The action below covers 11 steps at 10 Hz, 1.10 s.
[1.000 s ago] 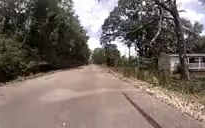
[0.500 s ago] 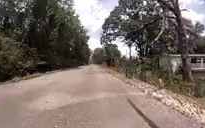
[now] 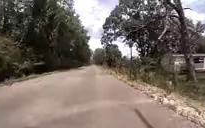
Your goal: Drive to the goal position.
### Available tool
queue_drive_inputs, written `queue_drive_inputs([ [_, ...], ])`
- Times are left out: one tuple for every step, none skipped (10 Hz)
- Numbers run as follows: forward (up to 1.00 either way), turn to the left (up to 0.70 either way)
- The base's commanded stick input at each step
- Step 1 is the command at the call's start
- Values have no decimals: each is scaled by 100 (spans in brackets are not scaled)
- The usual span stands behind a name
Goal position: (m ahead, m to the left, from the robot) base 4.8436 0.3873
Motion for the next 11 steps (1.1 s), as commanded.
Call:
queue_drive_inputs([
  [70,0],
  [70,0],
  [70,0],
  [70,0],
  [70,0],
  [70,0],
  [70,0],
  [70,0],
  [70,0],
  [70,0],
  [70,0],
])
